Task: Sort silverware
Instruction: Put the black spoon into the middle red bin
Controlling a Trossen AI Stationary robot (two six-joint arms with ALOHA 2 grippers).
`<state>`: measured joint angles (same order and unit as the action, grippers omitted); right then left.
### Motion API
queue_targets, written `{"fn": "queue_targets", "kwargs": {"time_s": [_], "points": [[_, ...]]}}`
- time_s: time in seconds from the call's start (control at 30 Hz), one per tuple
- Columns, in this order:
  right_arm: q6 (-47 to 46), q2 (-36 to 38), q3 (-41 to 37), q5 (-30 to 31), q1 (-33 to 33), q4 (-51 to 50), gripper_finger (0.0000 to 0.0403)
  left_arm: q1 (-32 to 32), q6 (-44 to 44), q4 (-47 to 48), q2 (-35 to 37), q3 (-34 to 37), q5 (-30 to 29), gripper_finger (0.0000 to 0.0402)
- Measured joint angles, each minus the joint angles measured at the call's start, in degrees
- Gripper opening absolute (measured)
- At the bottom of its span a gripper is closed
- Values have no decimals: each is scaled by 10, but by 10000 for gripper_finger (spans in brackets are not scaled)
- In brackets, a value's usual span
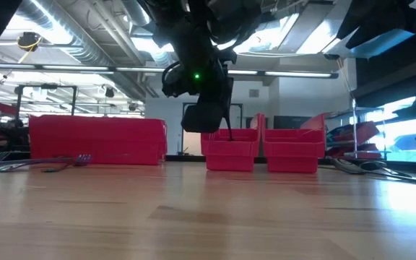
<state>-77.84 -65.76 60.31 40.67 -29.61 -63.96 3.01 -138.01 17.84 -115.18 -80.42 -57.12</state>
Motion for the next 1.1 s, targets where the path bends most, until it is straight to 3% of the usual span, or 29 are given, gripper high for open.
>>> {"fn": "queue_targets", "kwargs": {"time_s": [0.17,0.57,0.87,1.1], "points": [[0,0,0,14,0,-12,134,0,7,1,0,0,0,6],[-1,0,0,31,0,-26,134,-9,6,-5,0,0,6,79],[-1,0,0,33,0,-36,134,-21,19,-12,0,0,48,86],[0,0,0,33,0,-36,134,-23,52,-42,0,0,12,86]]}}
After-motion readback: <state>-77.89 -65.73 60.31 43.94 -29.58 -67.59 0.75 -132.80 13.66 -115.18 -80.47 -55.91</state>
